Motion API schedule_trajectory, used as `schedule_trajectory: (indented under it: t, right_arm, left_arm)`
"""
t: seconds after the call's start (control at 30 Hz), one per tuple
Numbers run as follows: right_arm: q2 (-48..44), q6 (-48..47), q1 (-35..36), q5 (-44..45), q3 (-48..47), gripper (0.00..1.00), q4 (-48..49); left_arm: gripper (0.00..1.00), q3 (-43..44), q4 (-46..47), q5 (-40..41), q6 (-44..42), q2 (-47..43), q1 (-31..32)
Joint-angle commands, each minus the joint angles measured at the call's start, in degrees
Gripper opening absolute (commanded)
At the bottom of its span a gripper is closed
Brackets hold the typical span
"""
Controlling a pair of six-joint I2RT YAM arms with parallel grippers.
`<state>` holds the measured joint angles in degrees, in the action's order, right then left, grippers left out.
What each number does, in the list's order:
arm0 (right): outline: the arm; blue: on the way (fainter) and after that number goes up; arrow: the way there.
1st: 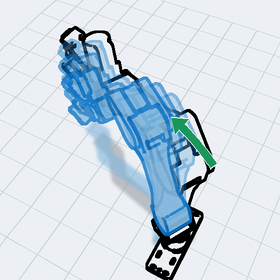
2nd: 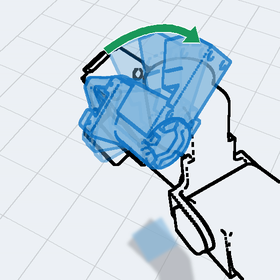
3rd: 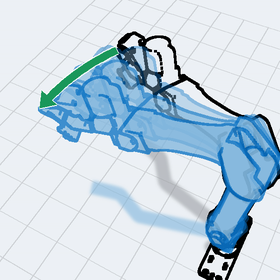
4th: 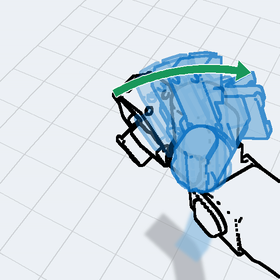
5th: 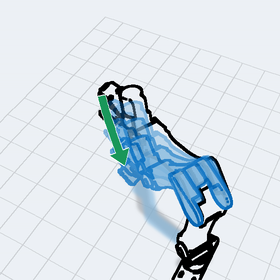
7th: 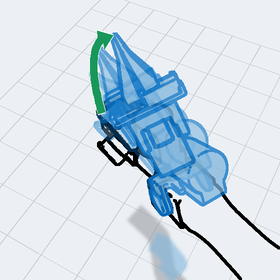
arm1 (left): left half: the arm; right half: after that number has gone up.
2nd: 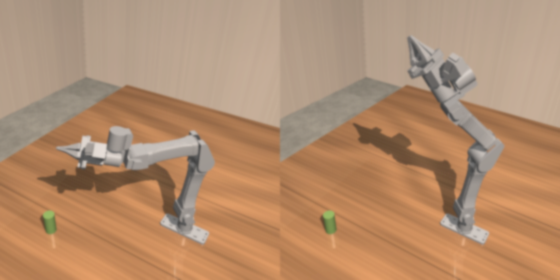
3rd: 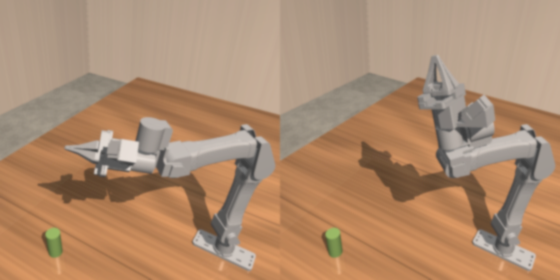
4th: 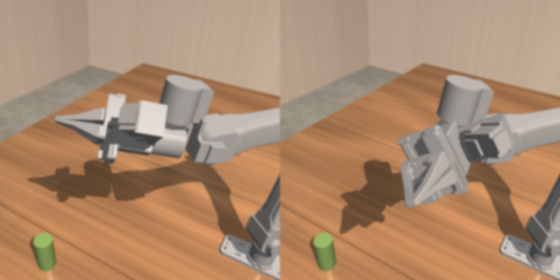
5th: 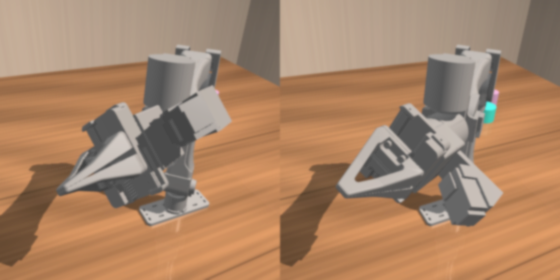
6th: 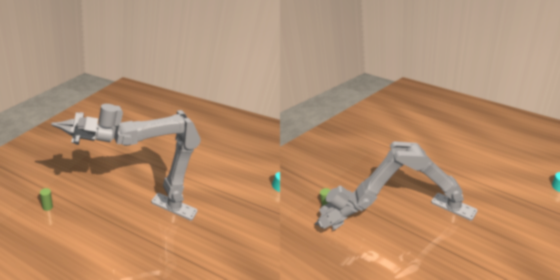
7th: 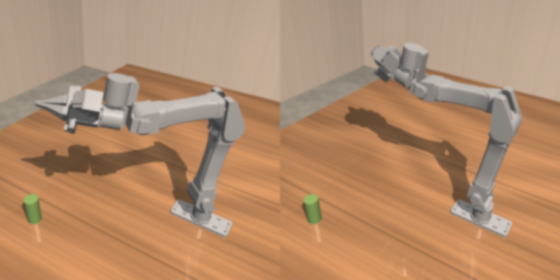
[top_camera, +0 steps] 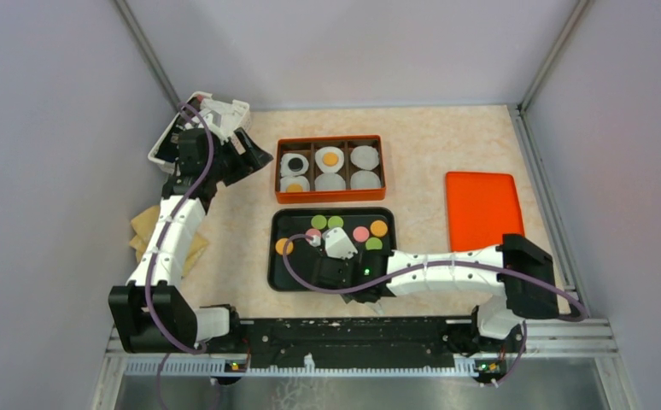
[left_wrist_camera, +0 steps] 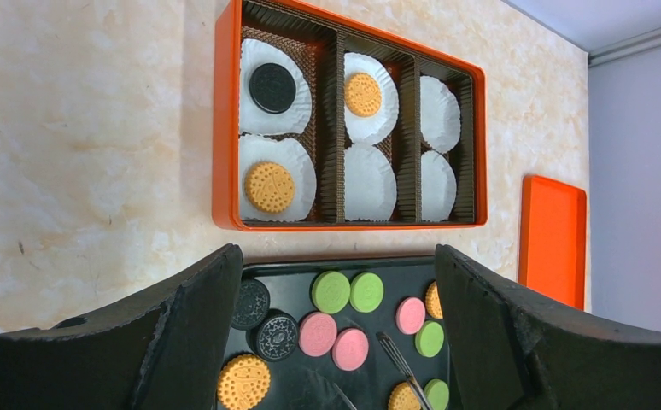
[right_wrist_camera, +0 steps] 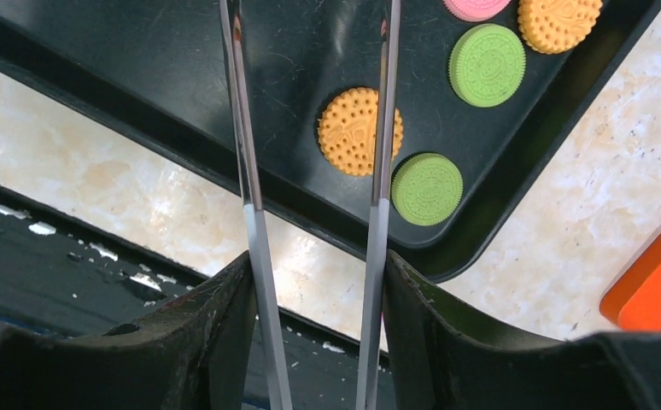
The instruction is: Pack the cookies
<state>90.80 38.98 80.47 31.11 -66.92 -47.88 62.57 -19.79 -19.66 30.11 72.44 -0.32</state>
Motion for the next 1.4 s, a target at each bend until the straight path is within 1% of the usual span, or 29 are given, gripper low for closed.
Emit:
schedule_trajectory:
  t: [0.0,0.1,0.23,0.3,0.37,0.63,0.87,1.1,1.23,1.37]
  right_arm:
    - [0.95,-0.27,-0.78,1.14,-2.83,0.49,3.05]
    - [0.22,0.10,-1.47,-0.78,-1.97,0.40,3.84]
    - [-1.22,-0.06,-1.58,-2.13,-1.47,0.22,4.69]
    - [-1.39,-0.18,-1.63,-2.01,-1.95,0.09,4.17]
    - [-1.41,-0.27,-1.63,-1.33,-3.17,0.00,3.09]
    - [-1.30,-3.94,-1.81,6.01,-12.76,0.00,-2.37]
    - [0.25,-10.16,-7.43,7.61,-17.37,0.00,0.32]
    - [4.73,-16.64,-15.58,5.93,-20.76,0.00,6.63]
    - [8.57,-19.10,-18.06,3.54,-21.69,0.00,9.68]
    - [12.02,-19.75,-20.31,2.07,-22.96,0.00,10.62]
  left_arm:
    - [0.89,0.55,0.96,0.05,-0.38,-1.53,0.10]
    - [0.89,0.50,0.81,0.29,-0.62,-1.60,0.11]
    - [0.89,0.61,0.94,0.13,-0.53,-1.52,0.10]
    - [0.89,0.63,0.92,0.02,-0.33,-1.50,0.09]
    - [0.89,0.63,0.97,-0.13,-0.31,-1.52,0.14]
    - [0.89,0.89,0.83,-0.12,-0.23,-1.69,0.11]
    - [0.89,1.13,0.76,-0.12,-0.48,-1.69,0.13]
    - [0.89,1.67,0.69,0.34,-0.88,-1.63,0.10]
    - [0.89,2.02,0.70,0.61,-1.10,-0.98,0.11]
    - [0.89,2.12,0.99,0.53,-1.26,0.11,0.12]
